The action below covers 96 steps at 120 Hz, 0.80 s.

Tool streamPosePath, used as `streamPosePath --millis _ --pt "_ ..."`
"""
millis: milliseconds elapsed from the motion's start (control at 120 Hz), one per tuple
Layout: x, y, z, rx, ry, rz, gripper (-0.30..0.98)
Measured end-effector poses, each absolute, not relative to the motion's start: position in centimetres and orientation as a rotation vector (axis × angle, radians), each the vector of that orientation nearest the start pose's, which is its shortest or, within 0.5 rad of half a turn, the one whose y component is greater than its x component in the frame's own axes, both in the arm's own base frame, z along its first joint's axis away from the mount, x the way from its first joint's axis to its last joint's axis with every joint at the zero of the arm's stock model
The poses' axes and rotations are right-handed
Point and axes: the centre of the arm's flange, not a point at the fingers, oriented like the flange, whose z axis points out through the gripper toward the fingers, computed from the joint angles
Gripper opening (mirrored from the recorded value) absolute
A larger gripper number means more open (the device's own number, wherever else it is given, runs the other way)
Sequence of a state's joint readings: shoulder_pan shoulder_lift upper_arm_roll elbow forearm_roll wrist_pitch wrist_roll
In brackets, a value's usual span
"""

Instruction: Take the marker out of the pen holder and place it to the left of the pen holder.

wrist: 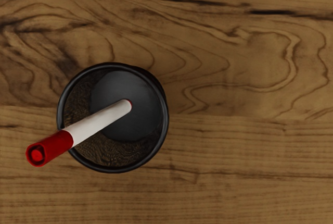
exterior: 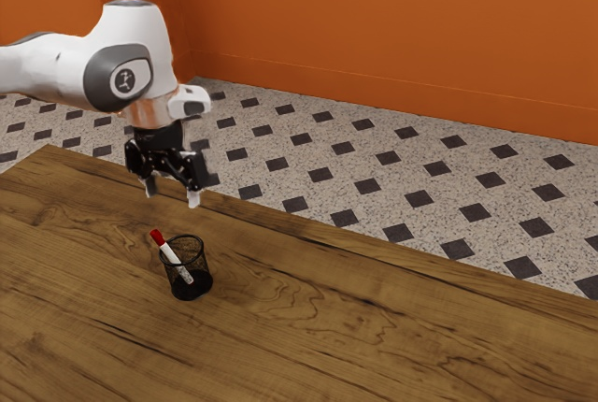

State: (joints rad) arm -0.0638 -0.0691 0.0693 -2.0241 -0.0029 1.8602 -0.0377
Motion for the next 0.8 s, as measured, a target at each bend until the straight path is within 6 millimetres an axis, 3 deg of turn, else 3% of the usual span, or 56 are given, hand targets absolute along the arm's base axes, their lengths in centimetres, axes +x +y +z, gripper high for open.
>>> streamPosePath --millis 308,417,467,800 --pt "51.3 6.8 45.1 -3.261 -0.342 0.087 0.69" --pt "49.6 8.5 42.0 -3.284 -0.392 0.159 0.69" --pt "48.8 9.2 41.4 -3.293 -0.399 0.163 0.69" --pt "48.4 9.4 39.5 -3.343 -0.259 0.072 0.69"
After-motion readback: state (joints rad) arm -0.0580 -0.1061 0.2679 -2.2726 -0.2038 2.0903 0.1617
